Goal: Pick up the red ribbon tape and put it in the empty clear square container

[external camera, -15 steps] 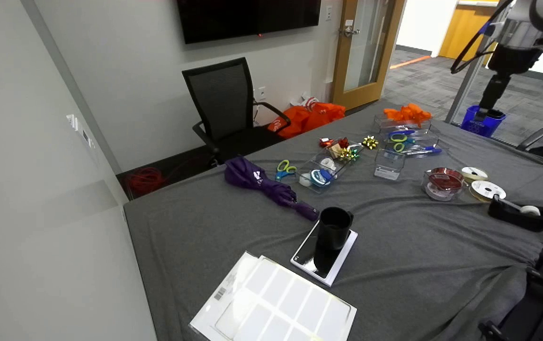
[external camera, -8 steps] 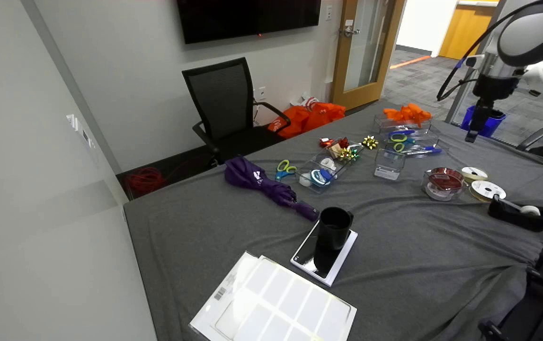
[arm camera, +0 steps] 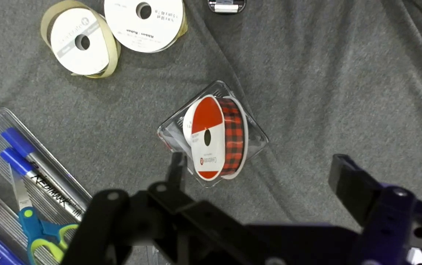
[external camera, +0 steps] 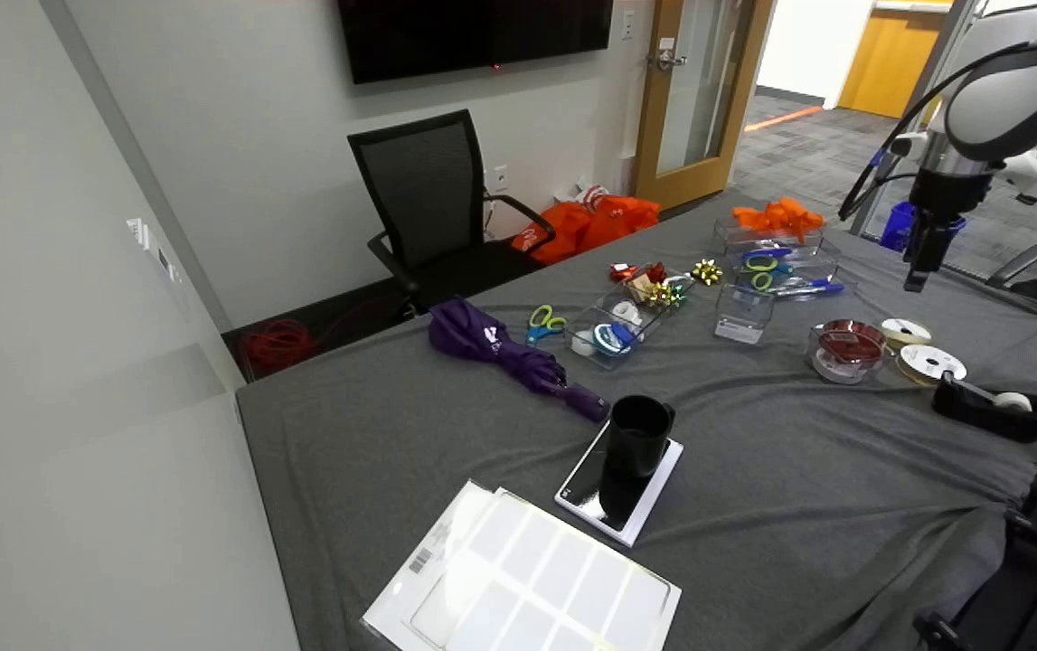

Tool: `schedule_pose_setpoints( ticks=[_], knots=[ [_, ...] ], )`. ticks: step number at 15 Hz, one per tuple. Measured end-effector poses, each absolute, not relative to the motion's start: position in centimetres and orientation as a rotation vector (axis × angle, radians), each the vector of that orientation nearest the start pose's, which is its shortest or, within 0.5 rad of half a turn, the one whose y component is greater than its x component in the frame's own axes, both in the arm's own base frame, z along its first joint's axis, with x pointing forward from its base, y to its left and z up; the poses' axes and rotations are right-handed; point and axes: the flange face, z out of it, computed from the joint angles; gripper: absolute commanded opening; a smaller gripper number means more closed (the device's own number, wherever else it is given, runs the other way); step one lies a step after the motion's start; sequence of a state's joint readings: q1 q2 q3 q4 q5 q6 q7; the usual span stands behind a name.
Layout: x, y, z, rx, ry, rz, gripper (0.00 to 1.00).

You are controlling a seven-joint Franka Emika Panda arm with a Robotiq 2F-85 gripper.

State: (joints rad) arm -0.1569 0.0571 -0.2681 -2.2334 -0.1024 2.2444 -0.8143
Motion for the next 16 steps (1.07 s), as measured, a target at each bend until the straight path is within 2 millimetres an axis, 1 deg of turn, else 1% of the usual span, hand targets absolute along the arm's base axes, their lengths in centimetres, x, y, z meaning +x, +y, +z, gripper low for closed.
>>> schedule_pose_setpoints(
  ticks=[4, 6, 8, 10, 12, 16],
  knots=[
    [48.1, -21.7, 34.4, -3.109, -0.713, 0.129, 1.00],
    [48.7, -21.4, 34.7, -3.123, -0.704, 0.067, 1.00],
    [49.4, -21.1, 34.4, -3.132, -0.687, 0.010, 1.00],
    [50.2, -20.7, 33.5, -3.141, -0.669, -0.018, 1.00],
    [50.9, -20.5, 31.9, -3.151, -0.647, -0.015, 1.00],
    [51.9, -20.3, 28.4, -3.126, -0.616, 0.050, 1.00]
  ],
)
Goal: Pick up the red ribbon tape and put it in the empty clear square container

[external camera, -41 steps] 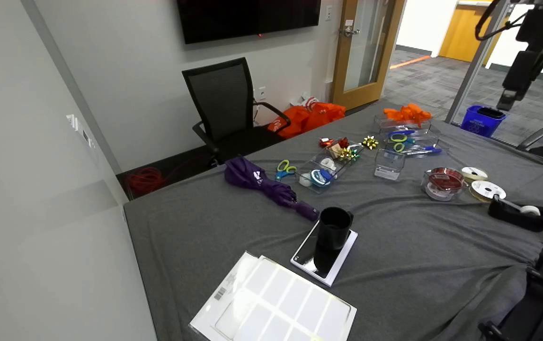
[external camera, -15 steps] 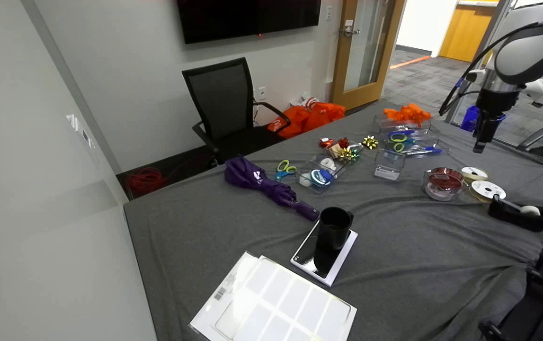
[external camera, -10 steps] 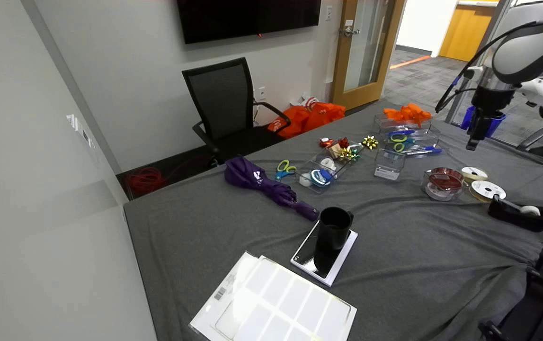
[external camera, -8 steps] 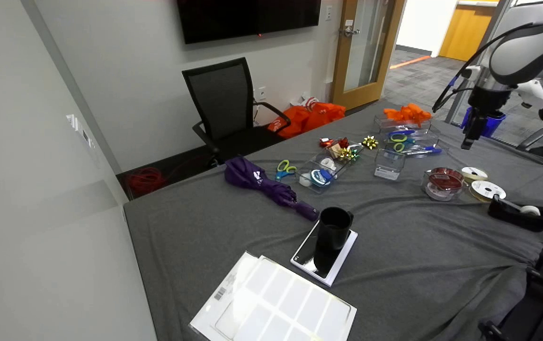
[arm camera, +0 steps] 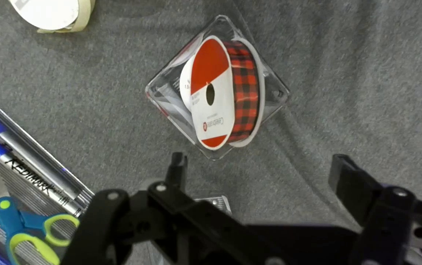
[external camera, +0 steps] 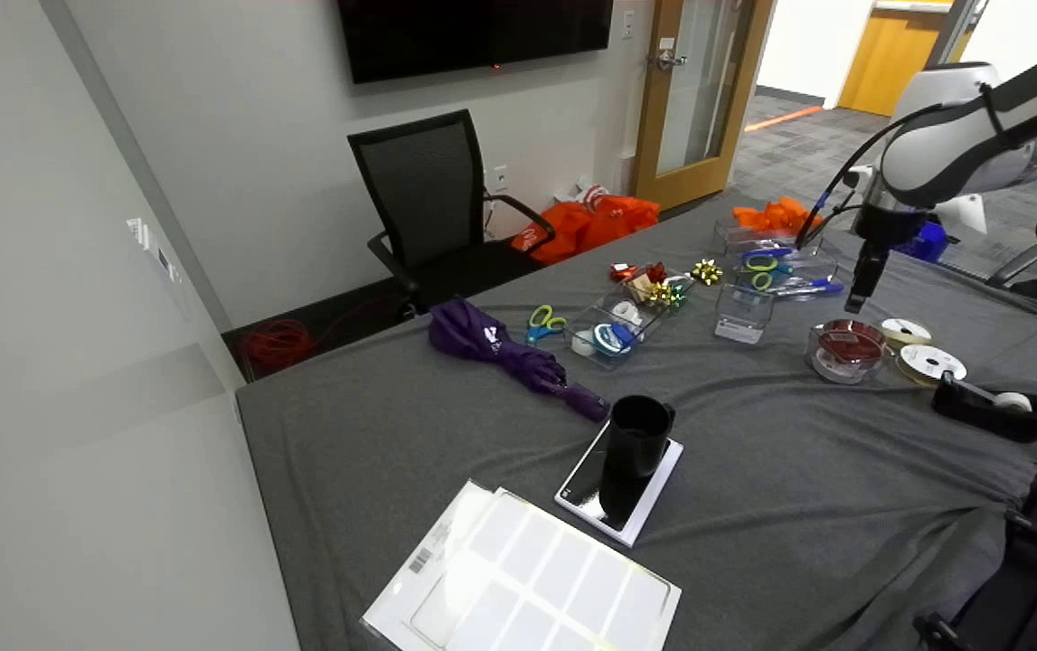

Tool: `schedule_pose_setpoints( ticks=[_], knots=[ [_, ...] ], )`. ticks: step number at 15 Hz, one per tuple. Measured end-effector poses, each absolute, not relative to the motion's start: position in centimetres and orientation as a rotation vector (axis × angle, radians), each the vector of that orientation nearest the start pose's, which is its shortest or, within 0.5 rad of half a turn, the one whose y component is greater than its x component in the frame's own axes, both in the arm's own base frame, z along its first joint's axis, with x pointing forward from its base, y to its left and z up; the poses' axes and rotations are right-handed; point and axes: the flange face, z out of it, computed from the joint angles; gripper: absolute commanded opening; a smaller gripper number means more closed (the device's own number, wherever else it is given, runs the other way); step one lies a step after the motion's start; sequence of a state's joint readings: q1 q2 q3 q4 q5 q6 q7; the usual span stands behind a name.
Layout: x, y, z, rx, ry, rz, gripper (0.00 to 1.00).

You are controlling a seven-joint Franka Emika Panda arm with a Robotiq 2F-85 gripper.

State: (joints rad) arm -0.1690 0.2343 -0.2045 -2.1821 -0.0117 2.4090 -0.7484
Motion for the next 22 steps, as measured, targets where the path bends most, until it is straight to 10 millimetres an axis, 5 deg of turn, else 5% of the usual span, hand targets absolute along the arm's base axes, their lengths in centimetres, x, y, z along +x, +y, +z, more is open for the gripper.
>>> schedule_pose_setpoints(
  ticks=[13, 15, 22],
  knots=[
    [52.6, -22.3, 21.4, -3.151, -0.557, 0.260, 1.00],
    [52.5, -22.4, 20.5, -3.149, -0.550, 0.282, 0.72],
    [52.7, -22.6, 19.7, -3.147, -0.514, 0.296, 0.23]
  ],
)
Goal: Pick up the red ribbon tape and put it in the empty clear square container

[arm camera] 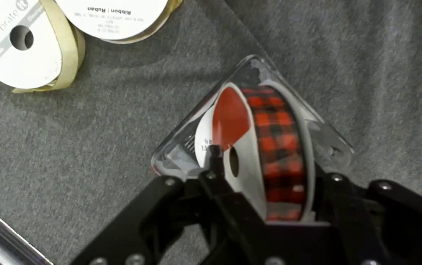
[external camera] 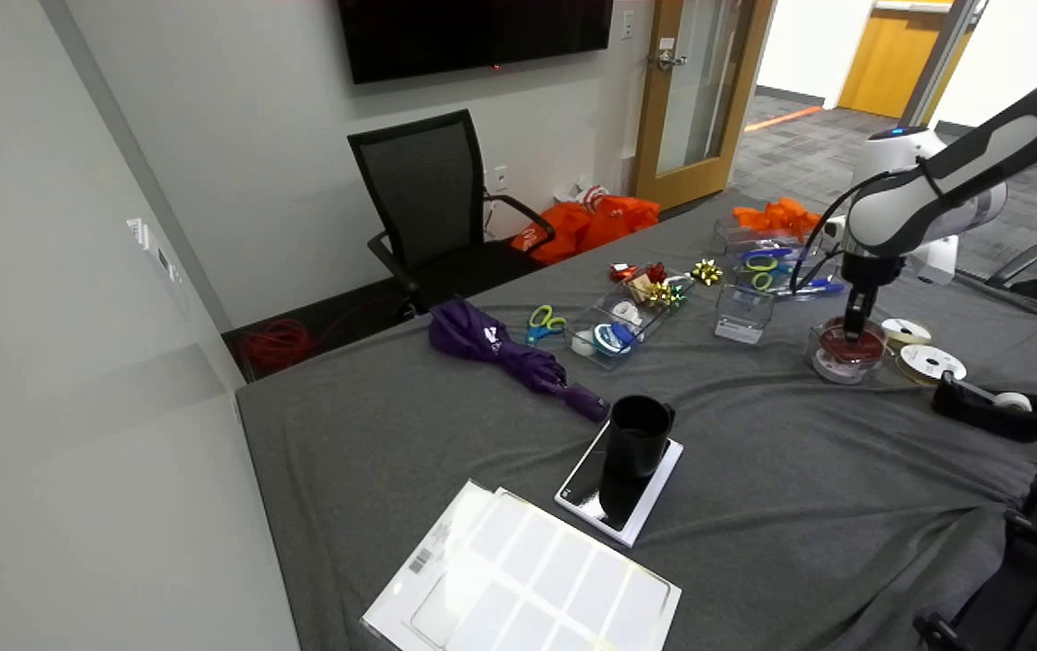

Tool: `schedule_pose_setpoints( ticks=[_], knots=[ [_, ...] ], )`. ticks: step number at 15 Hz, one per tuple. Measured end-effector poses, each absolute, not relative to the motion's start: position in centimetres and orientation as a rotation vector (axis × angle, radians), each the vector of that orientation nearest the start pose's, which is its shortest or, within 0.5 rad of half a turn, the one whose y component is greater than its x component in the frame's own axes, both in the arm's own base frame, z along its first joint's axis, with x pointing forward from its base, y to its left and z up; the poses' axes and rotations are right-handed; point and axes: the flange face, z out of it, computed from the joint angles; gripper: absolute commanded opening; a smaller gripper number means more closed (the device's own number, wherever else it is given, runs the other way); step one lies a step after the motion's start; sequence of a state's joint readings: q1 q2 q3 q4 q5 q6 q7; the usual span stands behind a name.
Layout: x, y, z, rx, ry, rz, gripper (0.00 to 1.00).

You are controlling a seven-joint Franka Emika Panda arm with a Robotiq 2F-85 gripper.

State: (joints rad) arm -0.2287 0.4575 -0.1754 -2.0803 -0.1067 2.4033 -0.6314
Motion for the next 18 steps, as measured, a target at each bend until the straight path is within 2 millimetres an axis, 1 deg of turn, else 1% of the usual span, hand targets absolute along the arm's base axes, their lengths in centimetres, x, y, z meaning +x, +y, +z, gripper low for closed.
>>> schedule_pose_setpoints(
  ticks=[2, 3, 4, 7, 9, 11, 14, 16, 18],
  knots=[
    [52.7, -22.7, 19.8, -3.149, -0.512, 0.292, 0.09],
    [52.7, -22.8, 19.8, -3.150, -0.511, 0.291, 0.05],
    [52.7, -22.9, 19.8, -3.151, -0.512, 0.292, 0.07],
    [52.8, -22.9, 20.1, -3.156, -0.527, 0.293, 0.07],
    [52.9, -22.8, 20.7, -3.159, -0.530, 0.285, 0.07],
    [53.2, -22.4, 22.2, -3.160, -0.524, 0.266, 0.07],
    [54.2, -20.8, 25.8, -3.131, -0.450, 0.227, 0.07],
    [55.5, -19.4, 28.7, -3.081, -0.350, 0.183, 0.07],
    [57.3, -18.3, 31.3, -3.026, -0.216, 0.134, 0.07]
  ],
)
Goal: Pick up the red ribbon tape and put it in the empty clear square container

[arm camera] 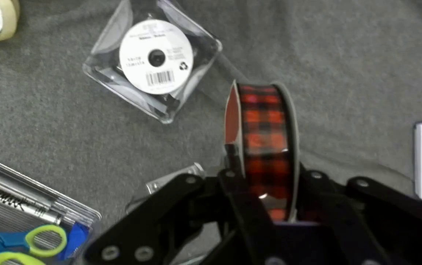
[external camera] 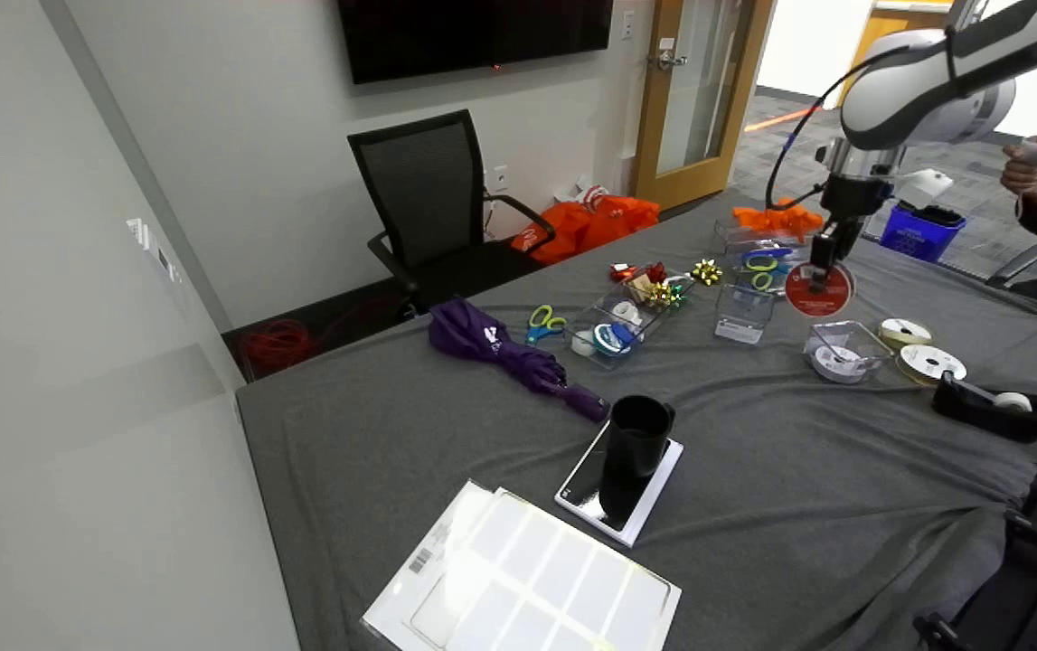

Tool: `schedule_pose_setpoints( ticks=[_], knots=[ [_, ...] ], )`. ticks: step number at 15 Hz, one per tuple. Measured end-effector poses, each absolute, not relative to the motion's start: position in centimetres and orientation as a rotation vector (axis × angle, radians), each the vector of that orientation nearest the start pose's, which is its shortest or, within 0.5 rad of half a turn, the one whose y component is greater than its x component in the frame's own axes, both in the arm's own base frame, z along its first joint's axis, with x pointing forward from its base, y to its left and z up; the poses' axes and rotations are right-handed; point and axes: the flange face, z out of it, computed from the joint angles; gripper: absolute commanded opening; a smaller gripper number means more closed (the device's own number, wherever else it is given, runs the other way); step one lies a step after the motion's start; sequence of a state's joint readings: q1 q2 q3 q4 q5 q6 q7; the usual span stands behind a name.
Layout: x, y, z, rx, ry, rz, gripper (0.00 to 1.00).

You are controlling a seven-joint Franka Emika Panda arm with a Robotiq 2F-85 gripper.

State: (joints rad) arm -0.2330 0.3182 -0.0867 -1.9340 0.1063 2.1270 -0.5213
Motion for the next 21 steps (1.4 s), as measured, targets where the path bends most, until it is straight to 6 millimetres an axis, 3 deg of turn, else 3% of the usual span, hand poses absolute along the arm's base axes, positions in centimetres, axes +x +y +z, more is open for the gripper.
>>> schedule_pose_setpoints(
  ticks=[3, 6, 11, 15, 16, 18, 21],
  knots=[
    [60.6, -18.0, 34.0, -2.975, 0.025, 0.059, 0.07],
    [63.7, -19.2, 33.6, -2.947, 0.268, 0.012, 0.07],
    [67.0, -21.9, 28.1, -2.927, 0.543, 0.043, 0.07],
    [68.8, -22.9, 23.7, -2.915, 0.654, 0.073, 0.07],
    [69.1, -23.0, 22.8, -2.914, 0.670, 0.077, 0.55],
    [69.8, -23.2, 21.5, -2.918, 0.697, 0.084, 0.60],
    [70.4, -23.5, 20.6, -2.942, 0.698, 0.087, 0.82]
  ],
)
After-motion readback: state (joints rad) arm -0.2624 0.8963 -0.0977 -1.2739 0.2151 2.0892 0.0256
